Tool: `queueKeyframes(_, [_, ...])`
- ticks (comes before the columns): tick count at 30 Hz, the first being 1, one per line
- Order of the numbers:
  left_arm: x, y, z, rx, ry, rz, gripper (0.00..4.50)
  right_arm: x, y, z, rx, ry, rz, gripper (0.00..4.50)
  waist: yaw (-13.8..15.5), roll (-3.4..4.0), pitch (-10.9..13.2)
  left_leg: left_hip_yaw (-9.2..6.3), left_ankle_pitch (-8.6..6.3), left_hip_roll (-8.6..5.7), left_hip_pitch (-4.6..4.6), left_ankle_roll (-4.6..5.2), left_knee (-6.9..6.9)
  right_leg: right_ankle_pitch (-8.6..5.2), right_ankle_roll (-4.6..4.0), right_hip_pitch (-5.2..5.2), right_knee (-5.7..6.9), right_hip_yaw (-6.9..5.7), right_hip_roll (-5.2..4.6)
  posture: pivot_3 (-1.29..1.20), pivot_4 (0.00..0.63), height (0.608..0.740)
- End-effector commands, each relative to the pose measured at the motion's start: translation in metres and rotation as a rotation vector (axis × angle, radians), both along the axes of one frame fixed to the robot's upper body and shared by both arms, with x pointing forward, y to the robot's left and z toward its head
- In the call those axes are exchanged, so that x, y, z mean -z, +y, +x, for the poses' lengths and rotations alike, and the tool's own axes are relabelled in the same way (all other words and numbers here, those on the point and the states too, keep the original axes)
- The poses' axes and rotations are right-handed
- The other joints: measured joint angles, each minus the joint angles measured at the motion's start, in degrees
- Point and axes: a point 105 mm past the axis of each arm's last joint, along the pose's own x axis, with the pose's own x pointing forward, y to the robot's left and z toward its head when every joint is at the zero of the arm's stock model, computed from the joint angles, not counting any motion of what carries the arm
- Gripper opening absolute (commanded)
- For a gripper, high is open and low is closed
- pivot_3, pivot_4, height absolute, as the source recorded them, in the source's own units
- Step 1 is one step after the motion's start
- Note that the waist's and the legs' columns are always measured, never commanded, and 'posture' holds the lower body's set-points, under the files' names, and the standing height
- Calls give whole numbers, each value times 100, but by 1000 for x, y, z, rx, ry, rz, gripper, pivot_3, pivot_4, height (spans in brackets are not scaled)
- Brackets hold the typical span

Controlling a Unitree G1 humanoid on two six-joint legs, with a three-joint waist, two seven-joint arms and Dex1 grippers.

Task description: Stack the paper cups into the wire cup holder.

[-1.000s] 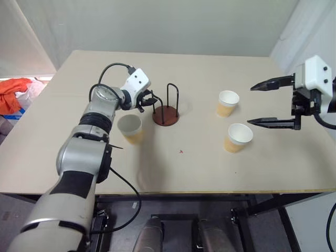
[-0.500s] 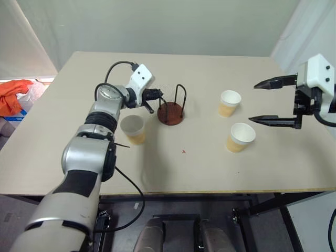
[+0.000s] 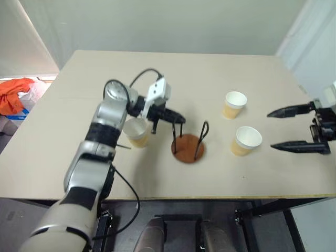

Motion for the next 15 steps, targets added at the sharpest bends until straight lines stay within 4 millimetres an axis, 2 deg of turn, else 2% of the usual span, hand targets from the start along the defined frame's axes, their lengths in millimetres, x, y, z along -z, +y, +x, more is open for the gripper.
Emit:
queueKeyframes(1, [-18,-13,-13,35,-85,-29,25,-12,9,-10,-49,-66,-31,4500,-6,0,0,-1,-1,0,-1,2,2,0,0,0,0,1,-1,0,150,740])
queueKeyframes(2, [-16,-15,-15,29,-91,-34,25,-11,11,-10,-54,-68,-31,4500,-12,1,0,-1,-5,-1,-1,9,7,1,0,1,2,4,-7,0,150,740])
queueKeyframes(3, [-14,-18,-13,6,-115,-34,25,-8,14,-10,-60,-66,-36,4500,-9,1,0,-3,-34,0,1,59,16,1,-4,4,4,6,-16,0,150,740])
queueKeyframes(5, [-13,-21,-9,-41,-146,-56,25,-4,18,-10,-69,-65,-40,4500,1,3,0,-16,-43,1,3,75,36,1,-9,20,8,4,-20,0,150,740])
queueKeyframes(7, [-14,-23,-6,-73,-158,-70,25,-3,20,-9,-69,-68,-42,4500,-2,3,0,-21,-54,-1,15,92,41,-15,-49,39,5,2,-24,0,150,740])
queueKeyframes(15, [0,-17,-2,-173,-135,-25,25,-4,25,-7,-79,-75,-39,4500,-52,3,0,-26,-31,-15,60,94,45,14,-62,87,0,12,-29,0,150,740])
